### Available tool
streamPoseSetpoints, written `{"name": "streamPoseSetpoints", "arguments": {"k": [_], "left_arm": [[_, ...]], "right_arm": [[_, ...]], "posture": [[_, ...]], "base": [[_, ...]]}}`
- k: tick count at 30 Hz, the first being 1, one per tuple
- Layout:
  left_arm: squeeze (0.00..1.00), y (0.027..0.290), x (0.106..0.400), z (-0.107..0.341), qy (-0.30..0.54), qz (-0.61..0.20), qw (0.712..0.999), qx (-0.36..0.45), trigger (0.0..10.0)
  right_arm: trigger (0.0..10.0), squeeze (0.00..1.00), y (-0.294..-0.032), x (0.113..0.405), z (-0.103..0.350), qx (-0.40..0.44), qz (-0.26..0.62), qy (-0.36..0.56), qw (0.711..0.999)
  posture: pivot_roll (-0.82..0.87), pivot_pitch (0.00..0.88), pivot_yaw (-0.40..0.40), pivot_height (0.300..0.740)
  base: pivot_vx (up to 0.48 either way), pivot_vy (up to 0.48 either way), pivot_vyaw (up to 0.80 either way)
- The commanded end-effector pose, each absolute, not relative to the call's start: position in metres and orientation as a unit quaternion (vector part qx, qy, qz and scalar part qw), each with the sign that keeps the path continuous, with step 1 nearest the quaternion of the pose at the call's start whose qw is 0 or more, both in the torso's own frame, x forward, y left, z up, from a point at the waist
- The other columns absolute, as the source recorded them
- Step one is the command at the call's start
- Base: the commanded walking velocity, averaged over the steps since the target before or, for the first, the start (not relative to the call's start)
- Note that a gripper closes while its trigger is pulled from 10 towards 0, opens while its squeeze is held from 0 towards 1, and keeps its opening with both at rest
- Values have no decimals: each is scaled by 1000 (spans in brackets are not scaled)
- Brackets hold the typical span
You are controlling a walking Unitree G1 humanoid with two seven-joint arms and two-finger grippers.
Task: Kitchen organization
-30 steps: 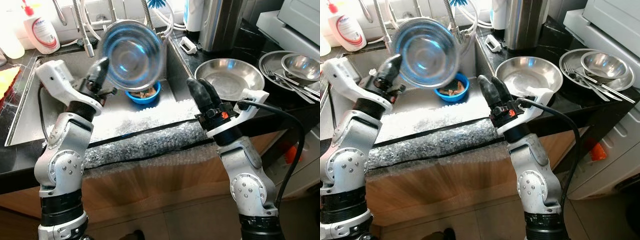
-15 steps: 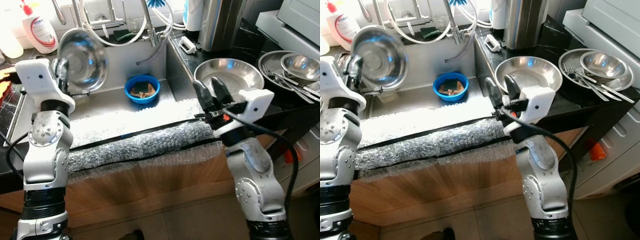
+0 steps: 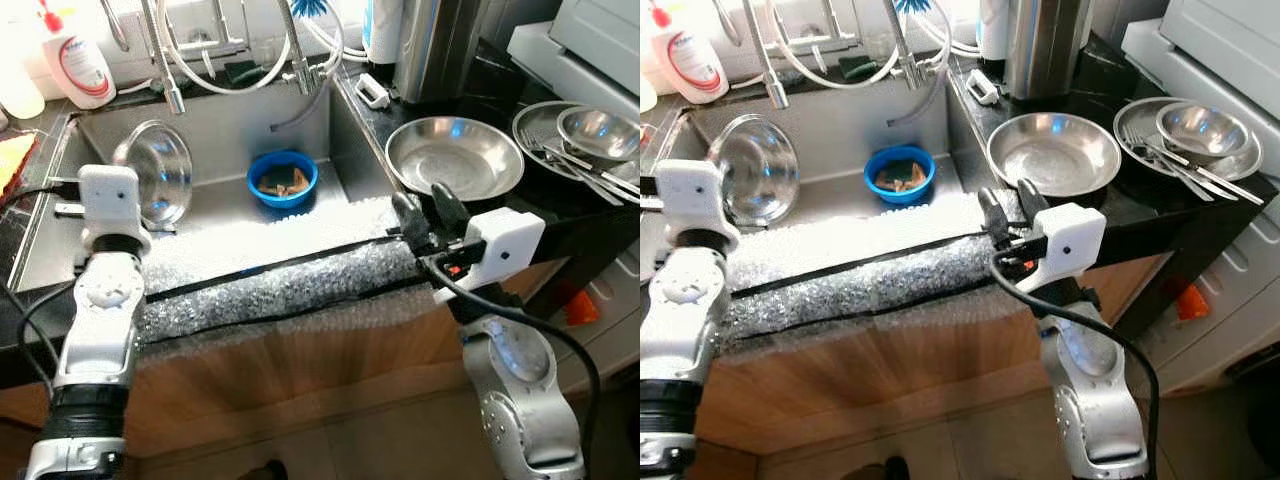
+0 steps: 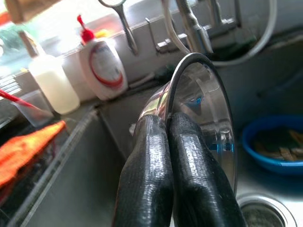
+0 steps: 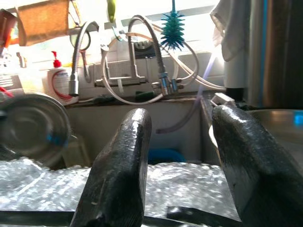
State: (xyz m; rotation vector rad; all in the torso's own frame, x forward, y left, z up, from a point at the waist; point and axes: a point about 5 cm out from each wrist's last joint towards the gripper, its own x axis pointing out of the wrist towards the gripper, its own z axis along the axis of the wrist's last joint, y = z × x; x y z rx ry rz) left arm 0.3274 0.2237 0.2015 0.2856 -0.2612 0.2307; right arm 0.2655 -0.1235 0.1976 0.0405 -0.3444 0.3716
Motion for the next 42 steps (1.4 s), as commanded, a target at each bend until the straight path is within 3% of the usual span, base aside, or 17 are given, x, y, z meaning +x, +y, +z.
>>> {"name": "streamPoseSetpoints", "arguments": {"k": [1, 32, 33, 34, 35, 36, 42], "left_arm": [[0, 225, 329, 204, -135, 122, 974, 137, 10000], [0, 218, 344, 159, 52, 59, 995, 57, 10000], [357, 218, 344, 159, 54, 60, 995, 56, 10000], [875, 218, 344, 159, 54, 60, 995, 57, 10000], [875, 218, 344, 159, 54, 60, 995, 58, 10000], [1000, 218, 344, 159, 56, 59, 995, 57, 10000], [1000, 217, 344, 159, 59, 56, 995, 50, 10000]], "right_arm": [[10000, 0, -118, 261, 204, 19, 193, -186, 963], [10000, 0, -104, 259, 197, 28, 212, -165, 963], [10000, 0, -104, 260, 197, 27, 213, -165, 963], [10000, 0, -104, 260, 197, 27, 213, -165, 963], [10000, 0, -104, 260, 197, 27, 213, -165, 963], [10000, 0, -104, 260, 197, 28, 213, -165, 963], [10000, 0, -104, 261, 197, 26, 214, -163, 963]], "posture": [[-79, 121, 67, 740], [-75, 112, 70, 740], [-75, 116, 70, 740], [-75, 116, 70, 740], [-75, 116, 70, 740], [-75, 116, 70, 740], [-74, 119, 68, 740]], "base": [[0, 0, 0], [0, 0, 0], [0, 0, 0], [0, 0, 0], [0, 0, 0], [0, 0, 0], [0, 0, 0]]}}
